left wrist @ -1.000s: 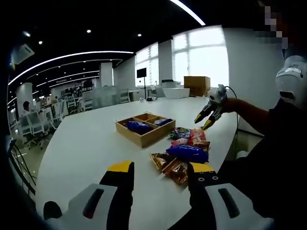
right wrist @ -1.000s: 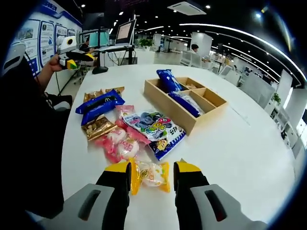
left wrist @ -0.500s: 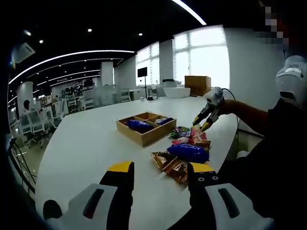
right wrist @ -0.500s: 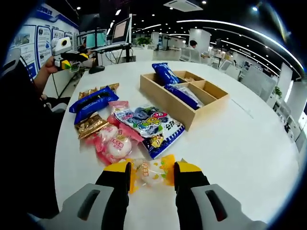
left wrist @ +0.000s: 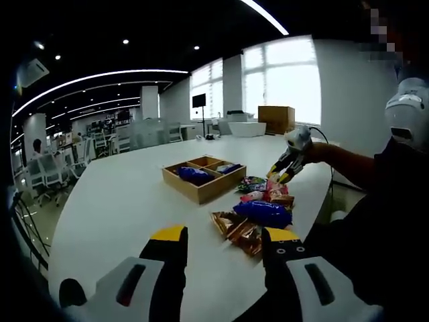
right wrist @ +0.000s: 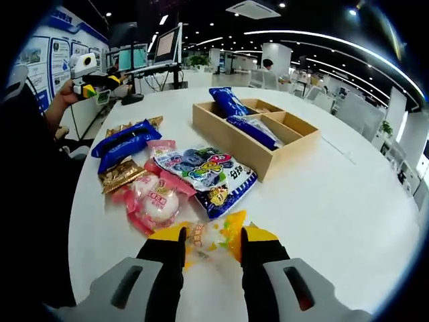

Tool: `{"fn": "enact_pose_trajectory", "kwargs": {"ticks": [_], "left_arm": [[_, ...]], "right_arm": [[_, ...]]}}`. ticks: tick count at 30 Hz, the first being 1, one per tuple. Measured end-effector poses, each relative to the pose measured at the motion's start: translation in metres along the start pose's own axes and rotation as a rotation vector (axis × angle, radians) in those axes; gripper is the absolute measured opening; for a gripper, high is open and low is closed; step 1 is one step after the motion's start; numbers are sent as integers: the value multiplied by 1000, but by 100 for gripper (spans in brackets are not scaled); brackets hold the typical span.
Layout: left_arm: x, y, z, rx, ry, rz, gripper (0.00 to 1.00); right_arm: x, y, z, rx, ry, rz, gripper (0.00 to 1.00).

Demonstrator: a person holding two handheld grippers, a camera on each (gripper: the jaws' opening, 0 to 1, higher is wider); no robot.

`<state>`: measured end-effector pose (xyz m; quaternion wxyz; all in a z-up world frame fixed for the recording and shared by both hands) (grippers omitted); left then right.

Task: Pick up the scattered marshmallows, QQ candies, Oreo cookies, and mixed nuts on the table and sort them into separate containers

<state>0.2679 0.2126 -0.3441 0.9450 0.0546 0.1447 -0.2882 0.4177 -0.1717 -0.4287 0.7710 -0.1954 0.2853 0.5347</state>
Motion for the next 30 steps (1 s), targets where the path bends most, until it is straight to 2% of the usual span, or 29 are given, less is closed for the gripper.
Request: {"fn": "enact_pose_trajectory", "kwargs": {"ticks": [9,25,30], "left_arm": [[0,-1,0,-2,0,-4,49],[0,-1,0,-3,0,-6,48],[-2,0,-1,-4,0,-3,48]], "right_arm": [[-1,-1,1,25,-43,7,20],[-7,-7,0,67,-88,4,17],[-11,-6,6,83,-132,10,16]]}}
Point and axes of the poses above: the point that each gripper's makers call its tool centre point, and the gripper's own axes: x roughly forward along the fingers, y roughly to its left, z roughly out of its top, the point moved 6 cm from there along -x, roughly backward along the fingers, and after that the axes turned 4 degrees about z, right-handed, at the moved point
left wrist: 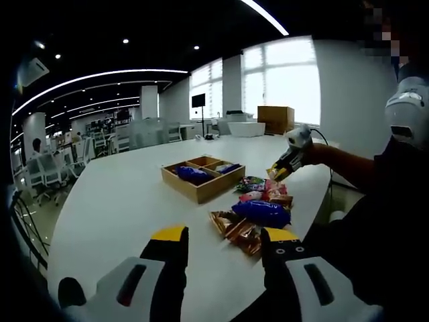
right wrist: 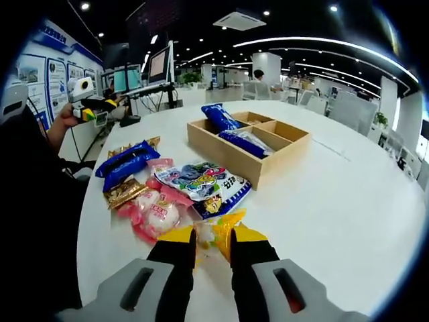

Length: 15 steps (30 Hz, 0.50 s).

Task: Pick up the scattered marshmallows, QQ candies, Oreo cookies, and mixed nuts on the table and sort them into separate containers

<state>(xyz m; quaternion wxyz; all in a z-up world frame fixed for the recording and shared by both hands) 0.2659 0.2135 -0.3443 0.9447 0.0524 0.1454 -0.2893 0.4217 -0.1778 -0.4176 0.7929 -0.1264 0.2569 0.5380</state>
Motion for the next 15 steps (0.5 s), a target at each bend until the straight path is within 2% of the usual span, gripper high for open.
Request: {"fn": "enact_pose_trajectory", "kwargs": {"ticks": [4,15], "left_arm": [[-1,0,0,0,-1,1,48],[-3,-1,-3,-4,-1,3,47]], "right_arm": [[0,4,4,16,-32,10,15],[-4,-5,15,53,-118,30,14]]}}
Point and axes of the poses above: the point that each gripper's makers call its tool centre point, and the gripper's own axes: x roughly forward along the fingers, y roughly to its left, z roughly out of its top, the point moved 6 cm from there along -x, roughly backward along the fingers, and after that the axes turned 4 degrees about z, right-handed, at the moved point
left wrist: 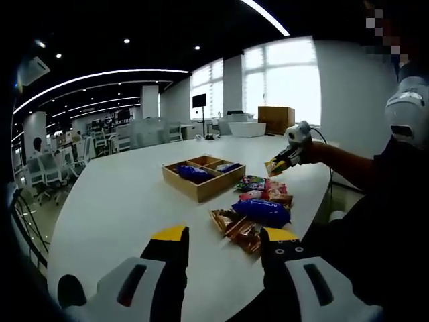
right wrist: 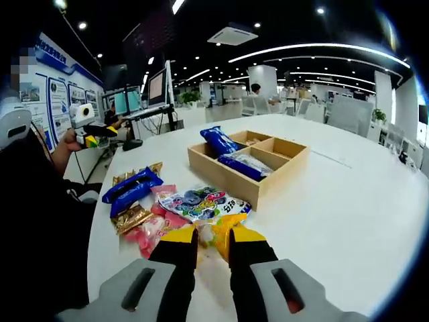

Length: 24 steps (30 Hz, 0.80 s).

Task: Pick up the scattered marshmallows, QQ candies, Oreo cookies, and mixed nuts on the table and sort them into separate containers

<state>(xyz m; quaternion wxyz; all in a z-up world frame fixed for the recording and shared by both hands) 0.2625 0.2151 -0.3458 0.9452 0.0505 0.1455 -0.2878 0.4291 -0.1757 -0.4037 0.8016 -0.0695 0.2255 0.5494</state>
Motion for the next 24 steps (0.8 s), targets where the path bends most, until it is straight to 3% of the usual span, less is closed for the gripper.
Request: {"fn": "enact_pose_trajectory", "kwargs": {"ticks": [14,24], "left_arm": [[2,-2,-2,-1,12,-7,47],[11,-3,-6,-8,35,-21,47]], "right_arm": [[5,-9,25,-32,-30,-9,14],[9,-26,45,-42,-51,-23,14]]}}
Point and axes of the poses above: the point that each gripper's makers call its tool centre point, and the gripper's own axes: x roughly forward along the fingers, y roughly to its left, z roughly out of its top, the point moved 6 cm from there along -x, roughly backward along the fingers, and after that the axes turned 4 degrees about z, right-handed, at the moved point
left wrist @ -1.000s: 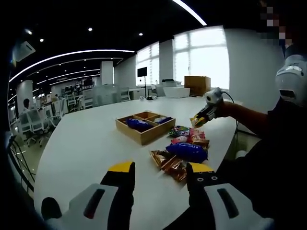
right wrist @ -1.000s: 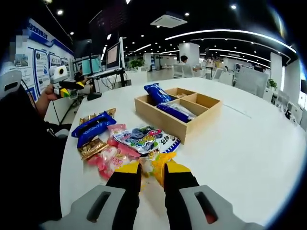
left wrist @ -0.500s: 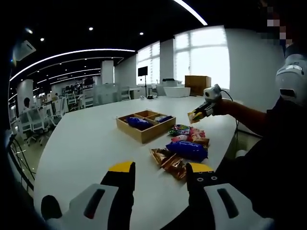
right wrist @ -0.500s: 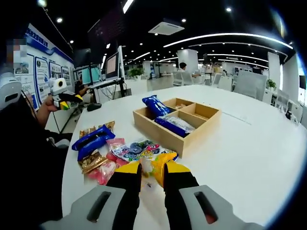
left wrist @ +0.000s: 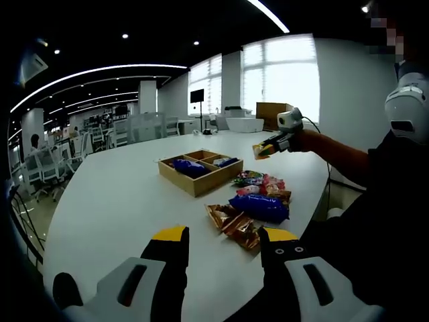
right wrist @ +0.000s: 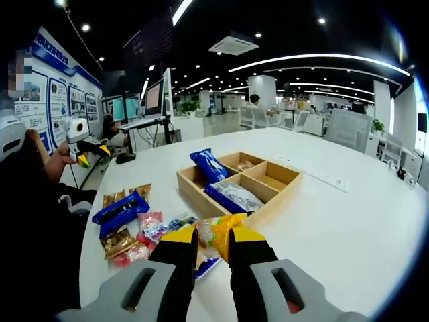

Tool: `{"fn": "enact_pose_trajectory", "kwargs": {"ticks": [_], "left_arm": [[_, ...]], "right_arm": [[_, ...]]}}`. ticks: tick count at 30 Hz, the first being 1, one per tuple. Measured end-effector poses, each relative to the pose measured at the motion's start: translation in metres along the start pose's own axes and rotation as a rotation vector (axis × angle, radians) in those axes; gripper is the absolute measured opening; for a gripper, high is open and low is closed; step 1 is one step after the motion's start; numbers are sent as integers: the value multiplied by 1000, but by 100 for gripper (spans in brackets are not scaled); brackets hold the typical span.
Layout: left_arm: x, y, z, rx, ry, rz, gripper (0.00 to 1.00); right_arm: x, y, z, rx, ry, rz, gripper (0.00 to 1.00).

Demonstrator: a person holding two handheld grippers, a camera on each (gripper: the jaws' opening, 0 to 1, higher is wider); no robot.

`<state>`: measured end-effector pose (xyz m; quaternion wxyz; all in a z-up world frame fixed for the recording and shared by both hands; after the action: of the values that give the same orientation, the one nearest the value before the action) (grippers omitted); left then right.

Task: Pick up the scattered marshmallows, QQ candies, Oreo cookies, and mixed nuts on the table and sort them into separate containers

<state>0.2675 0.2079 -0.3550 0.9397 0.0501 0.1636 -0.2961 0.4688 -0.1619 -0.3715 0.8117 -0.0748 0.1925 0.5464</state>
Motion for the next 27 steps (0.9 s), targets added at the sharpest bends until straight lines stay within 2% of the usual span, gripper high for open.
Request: {"fn": "enact_pose_trajectory", "kwargs": {"ticks": [10,27], "left_arm": [[5,1,2,1,10,0,47],[12,3,1,-6,18,-14,47]], "right_arm": [[7,-14,22,-37,2,1,14],[22,-34,41,-28,-6,-11,14]]}}
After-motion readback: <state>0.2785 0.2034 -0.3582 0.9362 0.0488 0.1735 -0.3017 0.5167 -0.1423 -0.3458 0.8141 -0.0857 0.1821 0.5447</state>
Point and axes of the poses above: the point that each gripper's makers call its tool centre point, and the gripper's own axes: x roughly forward along the fingers, y roughly to its left, z roughly out of its top, the point moved 6 cm from there along -x, roughly backward along the fingers, and after that the axes turned 4 degrees about z, right-handed, at the moved point
